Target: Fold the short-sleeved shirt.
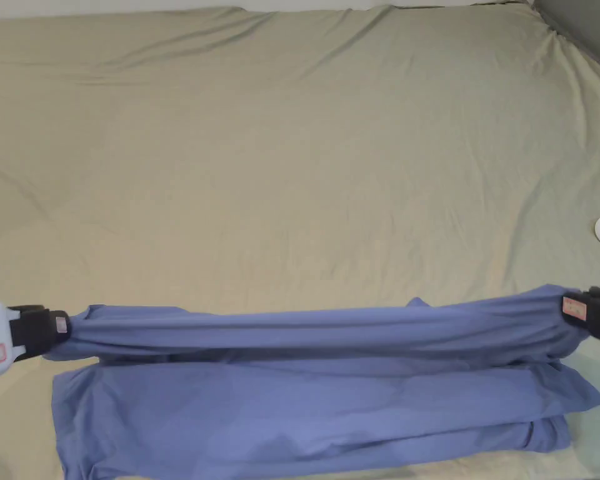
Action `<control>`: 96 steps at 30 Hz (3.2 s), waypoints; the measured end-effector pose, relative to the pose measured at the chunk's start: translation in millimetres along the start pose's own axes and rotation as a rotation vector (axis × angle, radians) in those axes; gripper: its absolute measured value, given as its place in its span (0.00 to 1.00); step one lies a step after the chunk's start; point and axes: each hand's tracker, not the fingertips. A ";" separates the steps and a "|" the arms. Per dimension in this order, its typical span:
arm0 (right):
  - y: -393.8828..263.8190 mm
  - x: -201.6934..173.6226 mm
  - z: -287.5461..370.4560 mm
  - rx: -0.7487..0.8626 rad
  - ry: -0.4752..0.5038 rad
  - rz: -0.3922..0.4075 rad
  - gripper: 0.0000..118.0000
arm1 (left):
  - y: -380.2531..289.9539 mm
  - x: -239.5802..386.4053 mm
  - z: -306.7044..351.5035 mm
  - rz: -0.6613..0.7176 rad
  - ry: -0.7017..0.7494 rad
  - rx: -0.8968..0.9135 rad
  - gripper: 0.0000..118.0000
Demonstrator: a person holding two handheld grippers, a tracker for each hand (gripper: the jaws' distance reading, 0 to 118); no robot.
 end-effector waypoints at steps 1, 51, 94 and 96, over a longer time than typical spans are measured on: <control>-10.3 0.6 6.1 0.000 0.000 -0.005 0.00 | -8.4 -1.6 6.9 -0.005 -0.004 0.001 0.00; -48.9 -56.5 1.4 -0.131 -0.042 -0.169 0.00 | -48.9 -108.4 -57.1 0.287 -0.343 -0.249 0.92; -47.9 -63.0 -5.4 -0.127 0.051 -0.214 0.00 | 10.7 -77.7 -0.8 0.116 -0.021 -0.204 0.08; -51.6 -60.8 -5.0 -0.127 0.062 -0.223 0.00 | 10.5 -42.0 8.6 0.073 0.025 -0.198 0.08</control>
